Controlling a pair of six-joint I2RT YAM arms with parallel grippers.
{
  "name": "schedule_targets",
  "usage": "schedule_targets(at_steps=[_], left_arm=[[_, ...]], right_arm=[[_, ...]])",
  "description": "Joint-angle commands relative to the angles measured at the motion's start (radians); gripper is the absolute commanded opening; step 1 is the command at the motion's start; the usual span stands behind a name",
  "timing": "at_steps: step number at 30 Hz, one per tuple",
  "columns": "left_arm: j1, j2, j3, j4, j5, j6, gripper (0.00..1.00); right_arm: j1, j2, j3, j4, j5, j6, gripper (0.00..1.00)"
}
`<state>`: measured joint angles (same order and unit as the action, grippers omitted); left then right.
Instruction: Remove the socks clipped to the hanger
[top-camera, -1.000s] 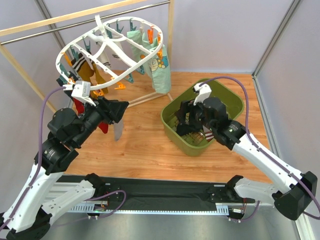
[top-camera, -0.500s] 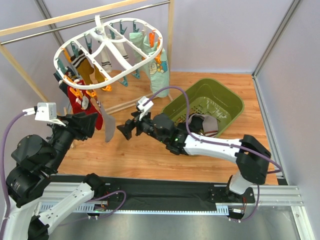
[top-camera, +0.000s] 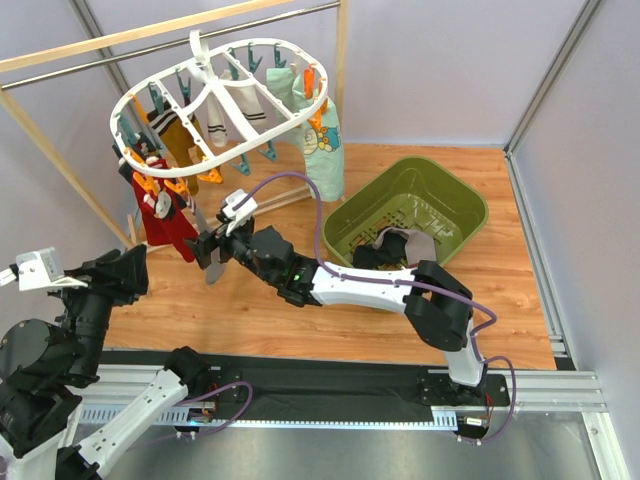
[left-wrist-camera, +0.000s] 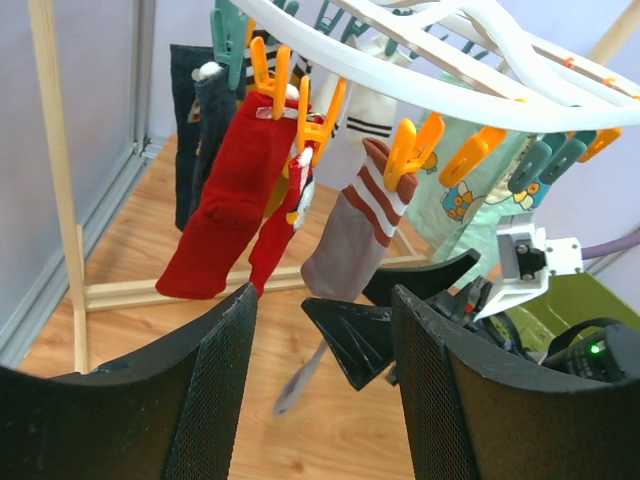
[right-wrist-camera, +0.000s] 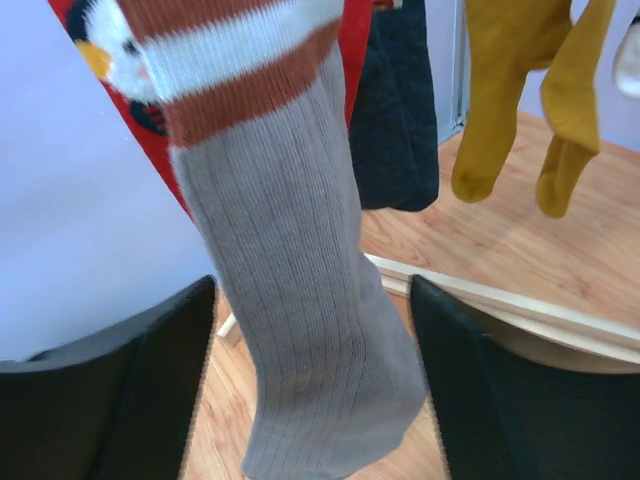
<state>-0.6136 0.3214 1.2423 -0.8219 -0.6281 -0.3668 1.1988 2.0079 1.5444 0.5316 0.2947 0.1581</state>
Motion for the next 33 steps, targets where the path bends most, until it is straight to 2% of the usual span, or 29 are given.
schedule_targets(at_steps=[1, 3, 4, 6, 8, 9, 14, 23, 33], left_arm=[[0.003, -0.004, -0.014, 0.000, -0.030, 0.055, 0.64], [0.005, -0.011, -0.030, 0.006, -0.009, 0.060, 0.64], [0.003, -0.013, -0.037, 0.006, -0.001, 0.060, 0.64], [0.003, -0.018, -0.053, 0.006, 0.019, 0.057, 0.64], [0.005, -0.018, -0.069, 0.000, 0.030, 0.040, 0.64], [0.003, -0.016, -0.073, 0.001, 0.057, 0.022, 0.64], [0.003, -0.001, -0.096, -0.011, 0.165, -0.009, 0.64], [0.003, -0.013, -0.165, -0.037, 0.370, -0.058, 0.65], [0.003, 0.025, -0.190, 0.046, 0.464, -0.135, 0.66]], right_arm=[[0.008, 0.032, 0.074, 0.022, 0.067, -0.034, 0.74], [0.010, 0.026, 0.060, 0.022, 0.064, -0.034, 0.56], [0.008, 0.003, 0.040, 0.030, 0.061, -0.032, 0.40], [0.010, -0.030, 0.005, 0.048, 0.034, -0.034, 0.28], [0.010, -0.089, -0.049, 0.051, -0.011, -0.044, 0.06], [0.010, -0.107, -0.070, 0.051, -0.028, -0.043, 0.00], [0.010, -0.274, -0.193, 0.047, -0.162, -0.035, 0.00], [-0.004, -0.458, -0.317, -0.062, -0.342, 0.040, 0.00], [-0.016, -0.590, -0.435, -0.074, -0.322, 0.041, 0.00]])
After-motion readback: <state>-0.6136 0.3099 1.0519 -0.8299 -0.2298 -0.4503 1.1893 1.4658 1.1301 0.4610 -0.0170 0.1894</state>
